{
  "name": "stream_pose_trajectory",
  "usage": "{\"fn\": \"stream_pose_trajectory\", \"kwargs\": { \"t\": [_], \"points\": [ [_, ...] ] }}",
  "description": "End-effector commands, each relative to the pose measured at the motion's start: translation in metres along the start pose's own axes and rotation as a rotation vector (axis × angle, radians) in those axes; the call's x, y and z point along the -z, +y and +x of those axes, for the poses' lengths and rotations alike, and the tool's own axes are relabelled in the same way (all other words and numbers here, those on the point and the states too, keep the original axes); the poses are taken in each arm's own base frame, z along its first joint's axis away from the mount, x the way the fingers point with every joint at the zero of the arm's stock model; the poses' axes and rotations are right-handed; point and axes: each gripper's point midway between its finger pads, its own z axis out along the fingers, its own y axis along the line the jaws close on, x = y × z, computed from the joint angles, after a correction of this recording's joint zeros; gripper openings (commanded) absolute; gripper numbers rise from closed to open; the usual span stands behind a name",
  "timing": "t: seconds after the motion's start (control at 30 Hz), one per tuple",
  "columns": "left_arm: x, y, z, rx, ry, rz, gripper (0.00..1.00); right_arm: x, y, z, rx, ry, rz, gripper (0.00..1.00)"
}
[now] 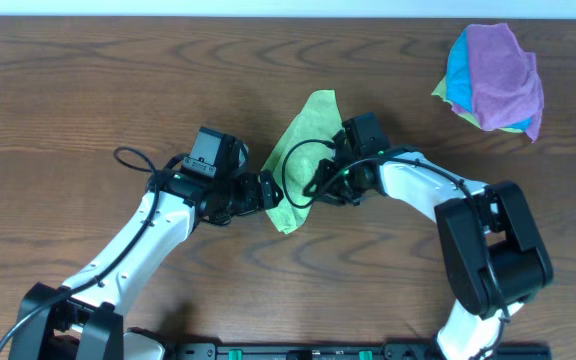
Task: Fold the cloth
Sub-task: 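Lower the green cloth onto the table, spreading it between both grippers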
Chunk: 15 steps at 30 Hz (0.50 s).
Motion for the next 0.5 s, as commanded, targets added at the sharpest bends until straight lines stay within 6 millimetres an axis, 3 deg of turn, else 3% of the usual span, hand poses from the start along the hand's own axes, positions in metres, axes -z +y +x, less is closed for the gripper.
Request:
{"fn": "stream_pose_trajectory", "kwargs": {
  "t": [0.0,0.17,0.47],
  "points": [
    [0.002,-0.005,-0.006,-0.009,-0.012,0.003,0.95,-0.004,-0.003,0.004,-0.021,0.012,0.011,0.01],
    [0.002,-0.003,-0.002,-0.024,0.002,-0.008,0.95,0.017,-0.002,-0.002,-0.039,-0.011,0.009,0.01],
    [0.002,-0.002,-0.002,-0.026,0.004,-0.009,0.95,0.090,-0.007,-0.007,-0.018,-0.151,0.113,0.01]
  ]
}}
